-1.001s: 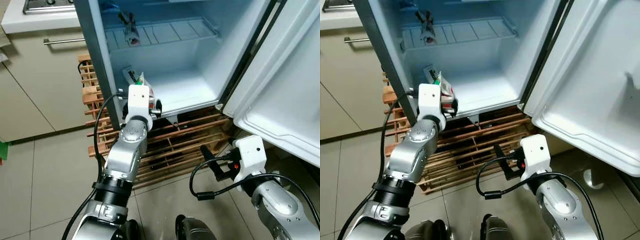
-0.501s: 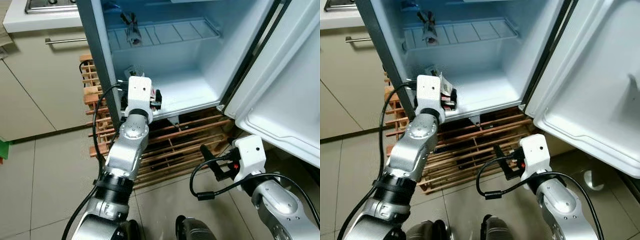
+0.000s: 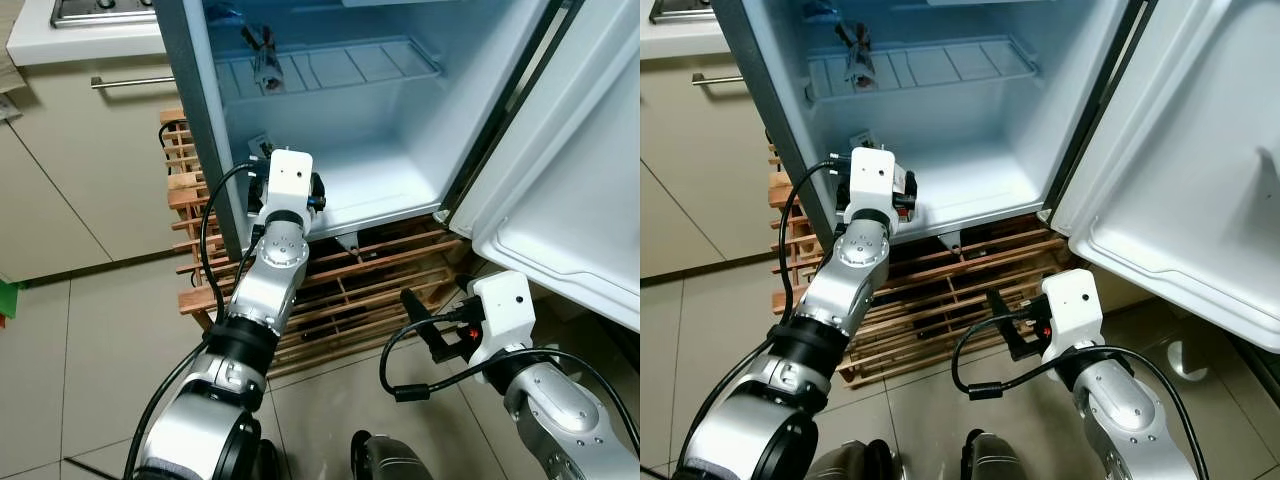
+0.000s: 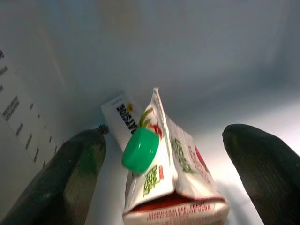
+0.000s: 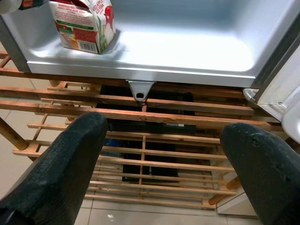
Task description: Restocking fridge
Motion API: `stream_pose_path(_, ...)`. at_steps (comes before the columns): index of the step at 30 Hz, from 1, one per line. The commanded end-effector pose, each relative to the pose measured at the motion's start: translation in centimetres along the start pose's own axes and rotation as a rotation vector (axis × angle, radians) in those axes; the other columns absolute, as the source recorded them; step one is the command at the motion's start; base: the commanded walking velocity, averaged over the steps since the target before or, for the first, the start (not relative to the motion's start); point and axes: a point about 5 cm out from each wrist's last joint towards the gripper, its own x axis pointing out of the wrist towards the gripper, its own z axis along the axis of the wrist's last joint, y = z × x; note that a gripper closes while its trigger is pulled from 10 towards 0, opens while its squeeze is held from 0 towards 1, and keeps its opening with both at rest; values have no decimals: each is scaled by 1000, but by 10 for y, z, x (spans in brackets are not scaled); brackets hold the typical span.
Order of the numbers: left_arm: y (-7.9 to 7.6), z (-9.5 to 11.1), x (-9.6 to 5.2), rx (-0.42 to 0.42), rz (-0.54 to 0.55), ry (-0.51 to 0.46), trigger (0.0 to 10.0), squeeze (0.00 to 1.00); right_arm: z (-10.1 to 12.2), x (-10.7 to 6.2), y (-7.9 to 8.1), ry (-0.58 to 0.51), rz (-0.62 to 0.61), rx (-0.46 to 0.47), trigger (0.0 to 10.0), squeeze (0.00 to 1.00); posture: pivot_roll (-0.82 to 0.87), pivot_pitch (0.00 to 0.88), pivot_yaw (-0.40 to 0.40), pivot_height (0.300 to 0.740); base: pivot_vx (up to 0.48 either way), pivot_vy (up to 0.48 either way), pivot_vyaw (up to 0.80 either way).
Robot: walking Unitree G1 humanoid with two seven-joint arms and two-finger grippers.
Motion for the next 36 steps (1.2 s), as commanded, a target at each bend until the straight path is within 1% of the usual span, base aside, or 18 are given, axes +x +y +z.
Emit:
stream_pose_path(1, -5, 1, 2, 13, 9, -13, 10000, 0, 4, -3, -2, -19, -8, -4, 10000, 0, -335, 170, -47, 740, 0, 0, 0)
stream_pose_path(6, -12, -6, 6, 25, -7, 12, 10000, 0, 3, -2, -1, -10, -4, -10, 10000, 0, -335, 175, -51, 740, 0, 0, 0)
stream_pose_path(11, -13, -14, 7, 22, -7, 51, 10000, 0, 3, -2, -2, -9, -6, -11, 10000, 0, -340, 175, -52, 740, 0, 0, 0)
stream_pose_path(12, -10, -20, 8, 27, 2, 80, 0, 0, 2, -2, -3, -8, -8, -12, 10000, 0, -340, 172, -51, 740, 0, 0, 0)
stream_pose_path(14, -9, -22, 8, 27, 8, 91, 0, 0, 2, -2, -3, -8, -9, -12, 10000, 0, -340, 172, -51, 740, 0, 0, 0)
stream_pose_path(15, -5, -27, 10, 24, 34, 123, 0, 0, 2, -1, -3, -6, -9, -15, 10000, 0, -344, 168, -52, 740, 0, 0, 0)
stream_pose_path(17, -2, -29, 10, 20, 49, 138, 0, 0, 2, -1, -4, -5, -10, -16, 10000, 0, -344, 168, -52, 740, 0, 0, 0)
stream_pose_path(25, -3, -25, 13, 27, 49, 120, 0, 0, 2, -2, -3, -5, -10, -17, 10000, 0, -344, 168, -52, 740, 0, 0, 0)
stream_pose_path(28, -5, -23, 13, 18, 39, 113, 0, 0, 3, -1, 0, -29, 29, 20, 10000, 0, -348, 167, -55, 740, 0, 0, 0)
stream_pose_path(29, -5, -23, 13, 18, 39, 113, 0, 0, 3, -1, 0, -29, 29, 20, 10000, 0, -348, 167, -55, 740, 0, 0, 0)
stream_pose_path(32, -8, -19, 14, 9, 28, 99, 0, 0, 7, -2, 5, -58, 100, 70, 10000, 0, -348, 167, -55, 740, 0, 0, 0)
stream_pose_path(34, -10, -16, 15, -7, 20, 88, 0, 0, 13, 0, 4, -86, 117, 78, 10000, 0, -348, 167, -55, 740, 0, 0, 0)
stream_pose_path(36, -12, -12, 15, -11, 16, 71, 0, 0, 19, 4, 1, -112, 120, 66, 10000, 0, -348, 167, -55, 740, 0, 0, 0)
